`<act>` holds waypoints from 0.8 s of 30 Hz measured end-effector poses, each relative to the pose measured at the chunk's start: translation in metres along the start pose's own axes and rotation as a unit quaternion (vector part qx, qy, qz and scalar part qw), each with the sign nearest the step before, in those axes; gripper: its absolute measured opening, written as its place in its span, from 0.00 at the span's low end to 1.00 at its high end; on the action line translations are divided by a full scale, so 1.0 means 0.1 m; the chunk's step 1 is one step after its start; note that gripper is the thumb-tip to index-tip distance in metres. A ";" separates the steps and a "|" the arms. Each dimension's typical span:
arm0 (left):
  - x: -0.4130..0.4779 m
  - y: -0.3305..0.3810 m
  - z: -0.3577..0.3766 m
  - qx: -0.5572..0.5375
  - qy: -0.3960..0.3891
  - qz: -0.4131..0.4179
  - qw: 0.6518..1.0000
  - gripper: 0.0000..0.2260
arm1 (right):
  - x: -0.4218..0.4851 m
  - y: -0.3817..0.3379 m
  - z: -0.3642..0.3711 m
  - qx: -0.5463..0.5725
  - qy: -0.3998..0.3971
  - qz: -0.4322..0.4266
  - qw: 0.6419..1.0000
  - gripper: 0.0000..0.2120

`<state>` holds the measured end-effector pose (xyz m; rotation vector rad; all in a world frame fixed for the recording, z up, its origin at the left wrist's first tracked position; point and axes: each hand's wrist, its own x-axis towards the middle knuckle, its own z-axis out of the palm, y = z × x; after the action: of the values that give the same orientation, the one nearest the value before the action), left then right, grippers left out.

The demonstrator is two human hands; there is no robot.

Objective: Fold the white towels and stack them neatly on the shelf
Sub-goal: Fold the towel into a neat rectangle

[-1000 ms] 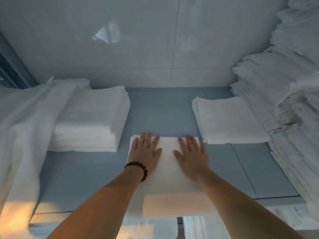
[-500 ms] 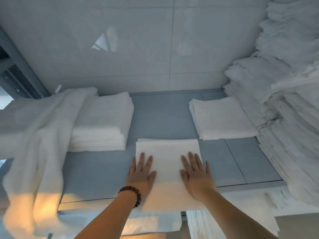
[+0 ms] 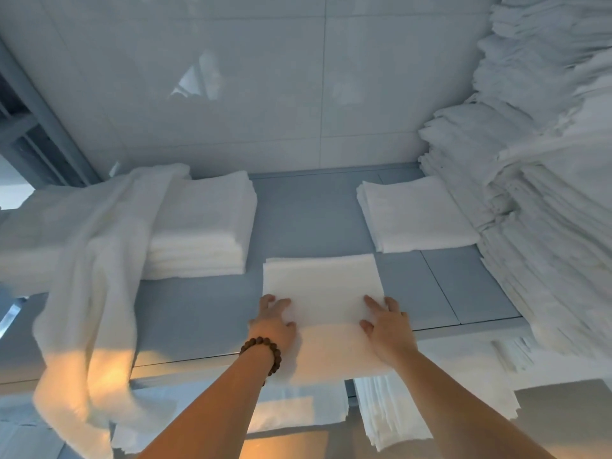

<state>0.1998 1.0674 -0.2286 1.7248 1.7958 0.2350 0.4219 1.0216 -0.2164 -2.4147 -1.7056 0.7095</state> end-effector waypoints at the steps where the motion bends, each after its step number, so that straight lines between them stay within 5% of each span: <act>1: 0.00 -0.01 0.00 -0.013 -0.005 0.004 1.000 0.21 | -0.01 0.00 0.00 0.006 -0.002 0.006 1.000 0.24; 10: -0.02 -0.06 -0.08 -0.095 -0.034 0.020 0.995 0.18 | -0.12 0.08 -0.05 0.103 -0.030 0.040 0.993 0.26; 18: -0.19 0.00 -0.01 -0.060 0.037 0.087 0.994 0.23 | -0.17 0.12 -0.09 0.213 -0.035 0.034 0.976 0.26; 24: -0.19 0.34 -0.06 0.019 0.169 0.181 0.969 0.20 | -0.07 -0.08 -0.32 0.135 0.102 -0.061 0.984 0.23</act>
<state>0.2239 1.0557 -0.1994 2.1374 1.7040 0.6886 0.4271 1.0240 -0.1835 -2.1002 -1.5504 0.6083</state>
